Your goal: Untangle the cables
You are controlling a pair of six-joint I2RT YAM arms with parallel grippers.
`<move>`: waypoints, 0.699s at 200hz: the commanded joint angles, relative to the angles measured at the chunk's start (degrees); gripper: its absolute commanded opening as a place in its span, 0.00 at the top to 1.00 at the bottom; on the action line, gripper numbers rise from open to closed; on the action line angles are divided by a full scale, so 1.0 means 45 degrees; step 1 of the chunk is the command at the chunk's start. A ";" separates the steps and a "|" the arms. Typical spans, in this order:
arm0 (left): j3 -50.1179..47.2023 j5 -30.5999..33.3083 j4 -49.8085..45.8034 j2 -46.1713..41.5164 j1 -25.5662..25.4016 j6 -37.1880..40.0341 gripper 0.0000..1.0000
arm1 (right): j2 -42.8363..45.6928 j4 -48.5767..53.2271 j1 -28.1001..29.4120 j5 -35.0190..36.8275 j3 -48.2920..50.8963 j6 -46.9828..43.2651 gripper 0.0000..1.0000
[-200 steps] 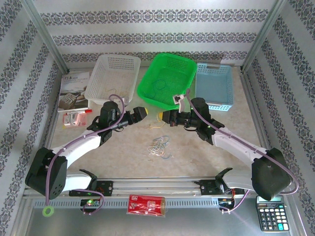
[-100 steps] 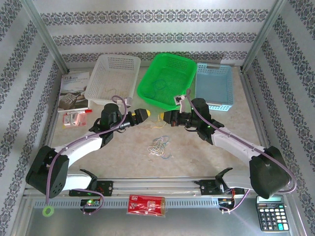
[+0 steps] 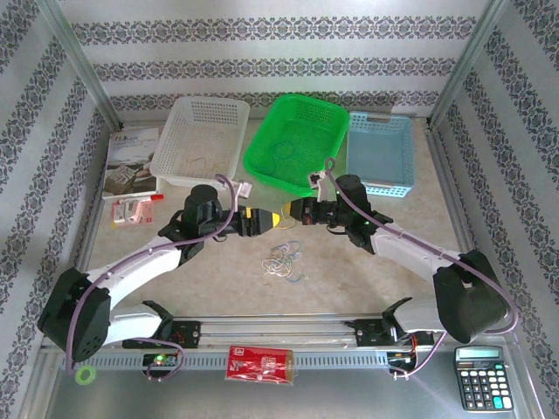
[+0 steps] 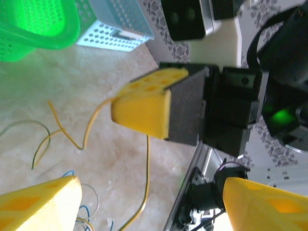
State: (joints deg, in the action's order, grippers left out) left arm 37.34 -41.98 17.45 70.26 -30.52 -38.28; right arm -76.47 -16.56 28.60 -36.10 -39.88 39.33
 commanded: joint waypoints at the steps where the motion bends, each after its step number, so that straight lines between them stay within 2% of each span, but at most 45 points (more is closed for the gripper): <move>1: 0.0588 -0.0265 -0.1110 0.0191 -0.0417 0.1111 0.23 | -0.0095 -0.0479 -0.0081 -0.0084 0.0165 0.0105 1.00; 47: 0.1112 0.0011 -0.1911 0.0784 -0.0965 0.1869 0.26 | 0.0000 -0.0519 -0.0065 -0.0123 0.0248 0.0159 1.00; 140: 0.1366 -0.0115 -0.2058 0.1399 -0.1497 0.2159 0.60 | 0.0060 -0.0539 -0.0066 -0.0104 0.0288 0.0127 1.00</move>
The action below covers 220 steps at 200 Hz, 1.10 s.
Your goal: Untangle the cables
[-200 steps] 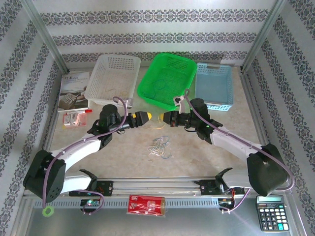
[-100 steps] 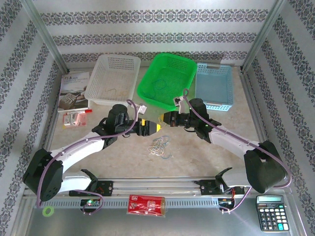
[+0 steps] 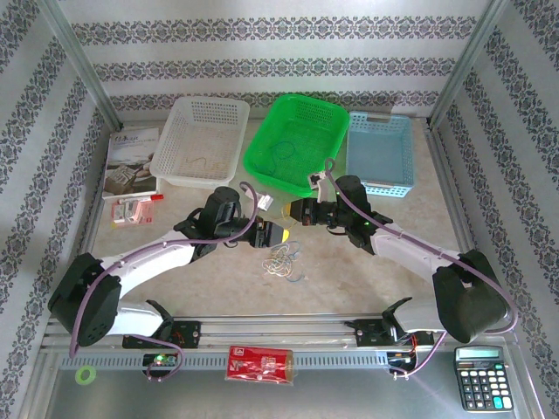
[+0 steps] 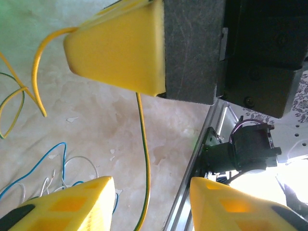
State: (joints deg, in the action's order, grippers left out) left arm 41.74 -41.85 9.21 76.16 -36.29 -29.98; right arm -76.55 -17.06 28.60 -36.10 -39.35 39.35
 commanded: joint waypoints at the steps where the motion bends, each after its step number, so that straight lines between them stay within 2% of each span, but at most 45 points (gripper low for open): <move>1: 0.0382 -0.0149 -0.0229 0.0097 -0.0215 0.0314 0.60 | 0.0079 -0.0428 -0.0066 -0.0104 0.0171 0.0122 1.00; 37: 0.0351 -0.0212 -0.0202 0.0107 -0.0275 0.0314 0.77 | 0.0030 -0.0486 -0.0066 -0.0084 0.0192 0.0152 1.00; 61: 0.0374 -0.0407 -0.0027 0.0106 -0.0289 0.0221 1.00 | 0.0002 -0.0505 -0.0066 -0.0045 0.0181 0.0180 1.00; 92: 0.0357 -0.0316 0.0484 -0.0177 -0.0275 -0.0328 1.00 | -0.0007 -0.0483 -0.0103 0.0040 0.0209 0.0163 1.00; 127: 0.0578 -0.0288 0.0940 -0.0495 -0.0280 -0.1053 1.00 | 0.0154 -0.0495 -0.0381 0.0247 0.0567 0.0122 0.64; 147: 0.0753 -0.0378 0.1128 -0.0518 -0.0275 -0.1456 1.00 | 0.0448 -0.0491 -0.0600 0.0475 0.0913 0.0127 0.53; 220: 0.1434 -0.0291 0.1427 -0.0507 -0.0275 -0.2445 1.00 | 0.1357 -0.0503 -0.0902 0.1290 0.2157 -0.0073 0.46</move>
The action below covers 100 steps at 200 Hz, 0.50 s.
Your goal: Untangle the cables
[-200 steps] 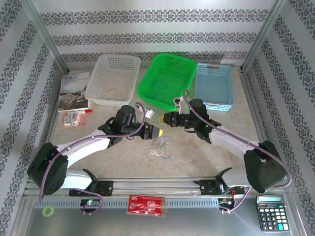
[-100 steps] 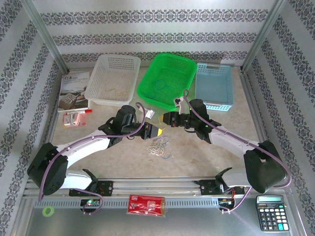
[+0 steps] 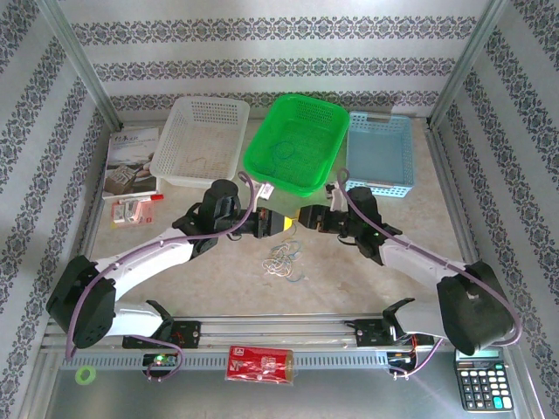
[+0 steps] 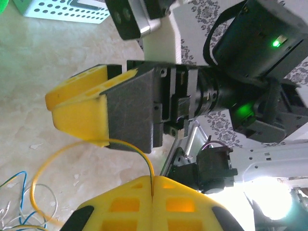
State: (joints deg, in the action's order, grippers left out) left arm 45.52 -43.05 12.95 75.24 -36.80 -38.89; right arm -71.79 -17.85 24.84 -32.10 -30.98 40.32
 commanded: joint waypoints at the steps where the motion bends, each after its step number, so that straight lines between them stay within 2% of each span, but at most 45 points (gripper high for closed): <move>1: 0.0601 0.0006 0.0578 -0.0309 -0.0163 -0.0470 1.00 | 0.0294 -0.0330 -0.0069 0.0408 0.0309 -0.0287 0.46; 30: 0.1320 0.0749 -0.0417 -0.0495 0.0022 0.0000 1.00 | 0.0231 -0.0404 -0.0069 0.0473 0.0495 -0.0268 0.46; 52: 0.2166 0.1437 -0.1565 -0.0618 0.0579 0.0676 1.00 | 0.0250 -0.0501 -0.0071 0.0492 0.0649 -0.0213 0.46; 75: 0.3017 0.1869 -0.2302 -0.0533 0.1712 0.1238 1.00 | 0.0374 -0.0517 -0.0055 0.0495 0.0790 -0.0175 0.45; 100: 0.3653 0.2120 -0.2358 -0.0228 0.3451 0.1497 1.00 | 0.0629 -0.0498 -0.0061 0.0473 0.0937 -0.0111 0.45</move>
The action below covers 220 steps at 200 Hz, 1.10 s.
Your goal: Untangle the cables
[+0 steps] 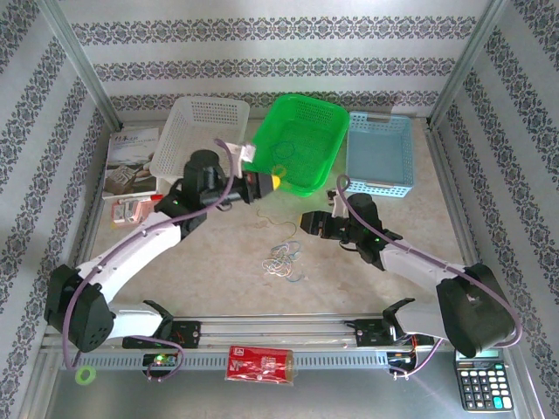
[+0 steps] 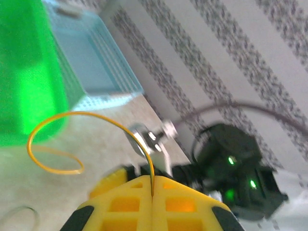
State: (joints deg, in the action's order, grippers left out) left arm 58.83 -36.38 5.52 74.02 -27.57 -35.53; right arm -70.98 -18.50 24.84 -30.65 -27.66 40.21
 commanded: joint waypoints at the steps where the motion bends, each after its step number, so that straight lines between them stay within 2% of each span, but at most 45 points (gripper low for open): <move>1: 0.0735 0.0660 -0.0712 0.0059 0.1440 0.0758 1.00 | 0.0465 -0.0357 -0.0066 0.0152 0.0194 -0.0077 0.45; 24: 0.1617 0.1033 -0.0963 0.0841 0.2888 0.1268 1.00 | 0.0772 -0.0270 -0.0051 0.0132 0.0297 -0.0025 0.45; 53: 0.3355 0.1883 -0.1863 0.2661 0.3984 0.2338 1.00 | 0.1079 -0.0109 0.0026 0.0173 0.0355 0.0011 0.45; 100: 0.6431 0.3978 -0.3695 0.6050 0.4594 0.4161 1.00 | 0.1570 0.0324 0.0233 0.0384 0.0329 -0.0029 0.45; 117: 0.7557 0.4324 -0.4368 0.7230 0.4737 0.4546 1.00 | 0.1775 0.0547 0.0363 0.0502 0.0227 -0.0094 0.45; 146: 0.9178 0.4644 -0.5284 0.8842 0.4877 0.5069 0.84 | 0.1935 0.1054 0.0704 0.0740 -0.0017 -0.0304 0.45; 167: 1.0074 0.4829 -0.5923 0.9465 0.4948 0.5315 0.67 | 0.1952 0.1516 0.0898 0.0903 -0.0236 -0.0523 0.45; 192: 1.0461 0.4840 -0.6204 0.9454 0.5037 0.5454 0.43 | 0.2040 0.2100 0.1041 0.1164 -0.0558 -0.0905 0.45; 220: 1.0196 0.4624 -0.6141 0.8809 0.5063 0.5532 0.28 | 0.1937 0.2800 0.1121 0.1467 -0.1012 -0.1400 0.45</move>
State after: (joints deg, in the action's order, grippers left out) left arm 103.85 -15.53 -19.92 117.38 -5.54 -12.12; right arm -62.98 -9.17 29.15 -26.28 -29.12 37.30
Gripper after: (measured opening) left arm 0.682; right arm 0.554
